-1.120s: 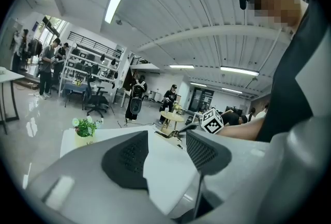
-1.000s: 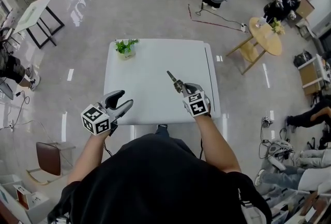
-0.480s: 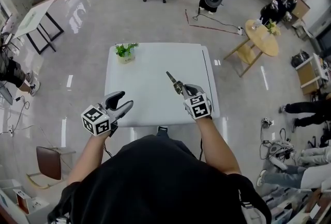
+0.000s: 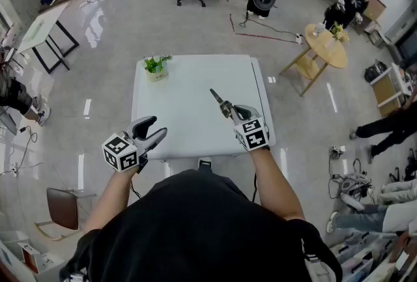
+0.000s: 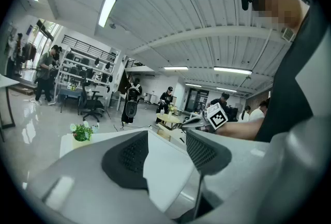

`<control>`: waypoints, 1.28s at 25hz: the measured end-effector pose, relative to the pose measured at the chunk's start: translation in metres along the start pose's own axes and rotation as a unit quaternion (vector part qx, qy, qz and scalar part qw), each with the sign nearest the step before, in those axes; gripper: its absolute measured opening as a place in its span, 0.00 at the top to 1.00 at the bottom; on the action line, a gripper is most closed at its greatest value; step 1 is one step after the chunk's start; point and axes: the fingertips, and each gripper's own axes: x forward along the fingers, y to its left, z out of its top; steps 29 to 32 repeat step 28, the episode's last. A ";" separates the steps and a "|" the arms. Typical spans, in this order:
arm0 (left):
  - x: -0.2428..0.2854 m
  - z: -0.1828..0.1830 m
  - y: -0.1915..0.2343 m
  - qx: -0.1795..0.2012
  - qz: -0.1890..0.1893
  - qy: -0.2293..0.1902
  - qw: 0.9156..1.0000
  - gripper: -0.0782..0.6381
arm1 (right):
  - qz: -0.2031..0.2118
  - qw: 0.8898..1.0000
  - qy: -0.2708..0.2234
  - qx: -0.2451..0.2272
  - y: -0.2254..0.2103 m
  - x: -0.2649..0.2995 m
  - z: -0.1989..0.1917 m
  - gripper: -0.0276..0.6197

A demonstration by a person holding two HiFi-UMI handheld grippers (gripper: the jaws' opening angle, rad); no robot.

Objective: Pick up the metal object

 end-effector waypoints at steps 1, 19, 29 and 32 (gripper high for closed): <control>-0.001 -0.001 -0.001 0.000 -0.001 0.001 1.000 0.58 | 0.000 1.000 -0.001 0.000 0.001 -0.002 0.000 0.91; 0.005 -0.008 -0.024 0.006 -0.024 0.004 1.000 0.58 | -0.005 1.000 -0.019 0.006 0.006 -0.035 0.003 0.91; 0.009 -0.005 -0.037 0.012 -0.034 -0.001 0.999 0.58 | 0.000 0.999 -0.030 0.018 0.009 -0.053 0.006 0.91; 0.009 -0.005 -0.037 0.012 -0.034 -0.001 0.999 0.58 | 0.000 0.999 -0.030 0.018 0.009 -0.053 0.006 0.91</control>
